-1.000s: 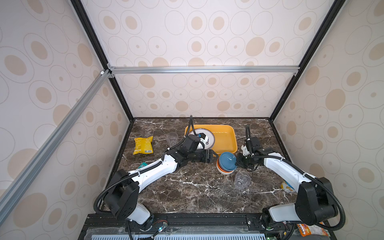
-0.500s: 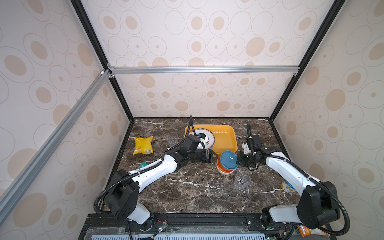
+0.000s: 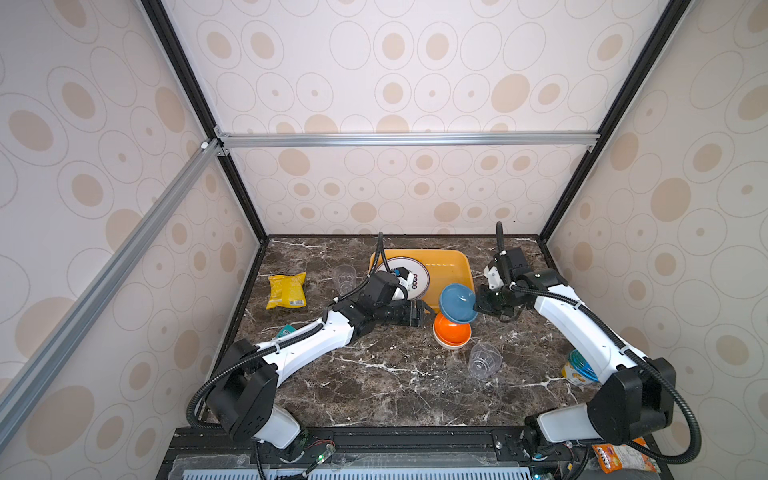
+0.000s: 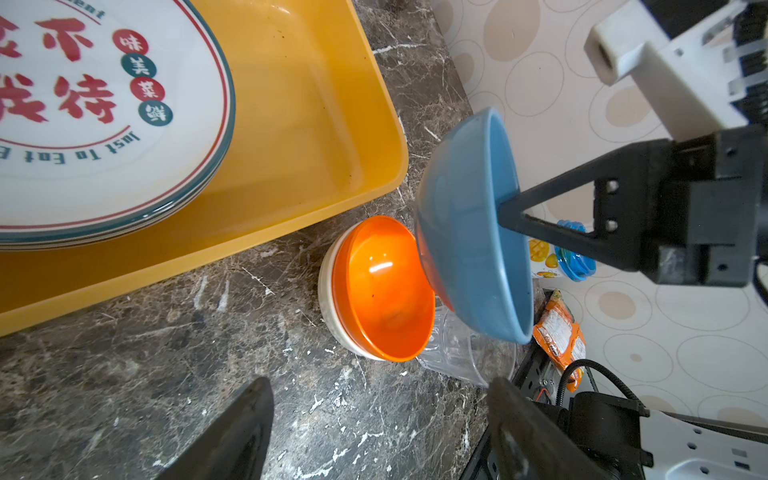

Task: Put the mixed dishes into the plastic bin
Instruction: 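Lift the blue bowl off the orange bowl with the right gripper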

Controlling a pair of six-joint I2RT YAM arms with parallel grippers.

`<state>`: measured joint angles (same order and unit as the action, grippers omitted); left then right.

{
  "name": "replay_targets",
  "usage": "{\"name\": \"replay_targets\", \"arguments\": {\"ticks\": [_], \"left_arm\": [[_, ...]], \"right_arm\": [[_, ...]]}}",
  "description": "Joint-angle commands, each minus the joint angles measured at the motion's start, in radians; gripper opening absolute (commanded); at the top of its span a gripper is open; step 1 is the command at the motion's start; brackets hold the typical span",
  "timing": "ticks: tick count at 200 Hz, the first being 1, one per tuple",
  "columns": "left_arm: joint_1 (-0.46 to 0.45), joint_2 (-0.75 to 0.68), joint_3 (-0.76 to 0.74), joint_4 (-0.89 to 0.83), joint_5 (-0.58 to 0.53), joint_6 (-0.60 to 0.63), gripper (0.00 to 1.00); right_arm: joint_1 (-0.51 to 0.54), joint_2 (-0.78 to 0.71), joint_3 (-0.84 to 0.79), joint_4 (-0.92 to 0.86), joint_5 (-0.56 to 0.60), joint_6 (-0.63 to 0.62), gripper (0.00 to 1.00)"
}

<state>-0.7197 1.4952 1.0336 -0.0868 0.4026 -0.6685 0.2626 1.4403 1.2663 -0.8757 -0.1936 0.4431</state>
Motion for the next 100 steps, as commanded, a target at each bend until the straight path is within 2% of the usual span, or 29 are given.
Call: {"name": "replay_targets", "arguments": {"ticks": [1,100], "left_arm": [[0.015,-0.039,-0.009,0.026,-0.018,-0.008,0.81],[0.06,-0.083,-0.035,0.025,-0.039,-0.011,0.82]], "right_arm": [[0.003,0.04,0.062,-0.074,0.023,-0.03,0.01],[0.003,0.324,0.402,-0.157,0.114,-0.045,0.01]]}}
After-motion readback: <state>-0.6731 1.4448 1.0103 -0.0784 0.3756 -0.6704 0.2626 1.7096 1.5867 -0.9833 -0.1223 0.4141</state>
